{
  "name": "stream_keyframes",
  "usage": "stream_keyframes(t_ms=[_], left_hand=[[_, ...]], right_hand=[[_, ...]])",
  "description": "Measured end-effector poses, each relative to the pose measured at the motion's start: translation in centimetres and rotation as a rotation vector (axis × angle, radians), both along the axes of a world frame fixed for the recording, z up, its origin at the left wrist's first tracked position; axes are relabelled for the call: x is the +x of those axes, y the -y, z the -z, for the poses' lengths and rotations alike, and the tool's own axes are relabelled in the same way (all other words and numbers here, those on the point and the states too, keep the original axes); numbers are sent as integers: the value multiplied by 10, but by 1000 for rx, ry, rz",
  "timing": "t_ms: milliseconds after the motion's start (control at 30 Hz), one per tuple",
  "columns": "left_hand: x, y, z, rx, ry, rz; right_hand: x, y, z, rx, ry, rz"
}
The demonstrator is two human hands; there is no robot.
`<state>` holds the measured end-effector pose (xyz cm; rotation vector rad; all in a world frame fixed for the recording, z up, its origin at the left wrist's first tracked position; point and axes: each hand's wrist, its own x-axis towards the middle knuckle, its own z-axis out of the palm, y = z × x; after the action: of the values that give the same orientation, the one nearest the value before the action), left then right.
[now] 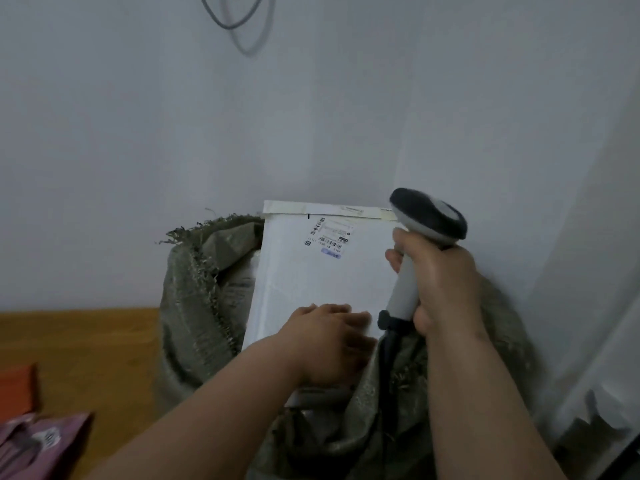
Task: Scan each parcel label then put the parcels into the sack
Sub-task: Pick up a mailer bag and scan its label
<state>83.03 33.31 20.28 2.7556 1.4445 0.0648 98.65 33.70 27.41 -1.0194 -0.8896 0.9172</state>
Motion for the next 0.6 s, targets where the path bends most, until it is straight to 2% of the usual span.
stream_keyframes(t_ms=[67,133,233,300,367,400,500,600], left_hand=[[-10,-1,2,-5,18,27],[-29,3,9,11,237,-79],[-72,10,14,217,562,-450],[-101,13,15,225,578,-732],[-124,17,13,95,407,-857],[-132,20,12,4,266,-850],[-144,29,13,-187,-150,-696],[-146,35,22,-246,-353,-617]], right_hand=[[-10,-8,11,-89,109,-66],[-15,-13,23,-125,182,-76],[-15,-20,33,-149,242,-49],[-21,-20,36,-167,329,-85],[-32,-18,38,-140,455,-75],[-38,-17,38,-113,523,-44],[-57,-9,34,-65,733,-19],[-76,0,40,-62,881,-105]])
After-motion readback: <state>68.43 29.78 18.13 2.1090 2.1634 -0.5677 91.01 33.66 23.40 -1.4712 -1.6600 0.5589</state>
